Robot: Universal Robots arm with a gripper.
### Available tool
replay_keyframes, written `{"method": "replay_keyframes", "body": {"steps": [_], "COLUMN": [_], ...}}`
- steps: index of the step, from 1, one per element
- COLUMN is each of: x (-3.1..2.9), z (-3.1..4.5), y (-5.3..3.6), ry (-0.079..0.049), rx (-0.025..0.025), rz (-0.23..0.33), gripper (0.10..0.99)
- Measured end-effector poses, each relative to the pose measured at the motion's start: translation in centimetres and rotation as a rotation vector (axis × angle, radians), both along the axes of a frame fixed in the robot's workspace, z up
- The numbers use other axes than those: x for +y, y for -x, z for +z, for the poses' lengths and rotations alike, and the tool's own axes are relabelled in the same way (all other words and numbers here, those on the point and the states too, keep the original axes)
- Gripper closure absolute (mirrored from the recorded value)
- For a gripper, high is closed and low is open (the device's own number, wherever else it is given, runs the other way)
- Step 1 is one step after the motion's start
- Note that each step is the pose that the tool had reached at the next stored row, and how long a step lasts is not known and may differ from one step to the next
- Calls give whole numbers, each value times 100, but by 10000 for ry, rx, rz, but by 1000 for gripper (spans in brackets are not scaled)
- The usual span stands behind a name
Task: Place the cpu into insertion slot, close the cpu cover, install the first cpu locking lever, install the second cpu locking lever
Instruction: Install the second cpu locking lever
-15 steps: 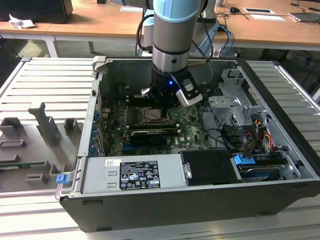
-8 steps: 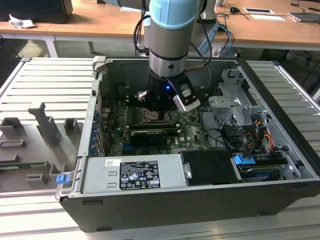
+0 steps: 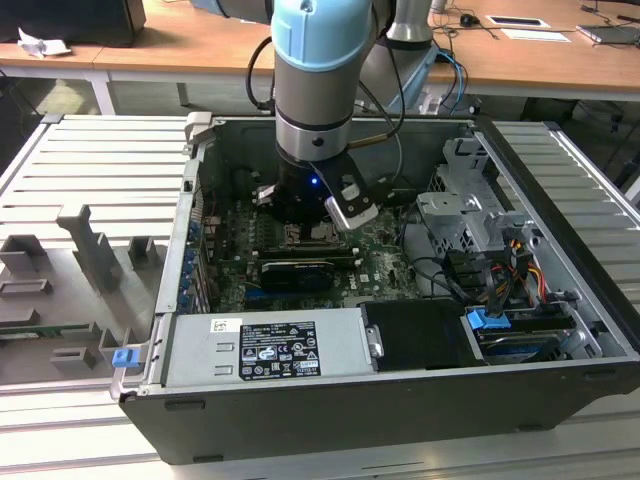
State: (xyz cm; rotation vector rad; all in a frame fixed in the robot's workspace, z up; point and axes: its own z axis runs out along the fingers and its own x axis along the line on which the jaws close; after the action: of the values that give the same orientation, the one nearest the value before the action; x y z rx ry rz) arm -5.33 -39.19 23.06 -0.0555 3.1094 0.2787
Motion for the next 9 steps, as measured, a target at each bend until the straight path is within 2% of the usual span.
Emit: {"method": "replay_keyframes", "body": {"steps": [7, 9], "x": [0, -6], "z": [-159, -173], "y": [50, 73], "ry": [-7, -111], "rx": [0, 1], "rz": [14, 15], "gripper": [976, 976]}}
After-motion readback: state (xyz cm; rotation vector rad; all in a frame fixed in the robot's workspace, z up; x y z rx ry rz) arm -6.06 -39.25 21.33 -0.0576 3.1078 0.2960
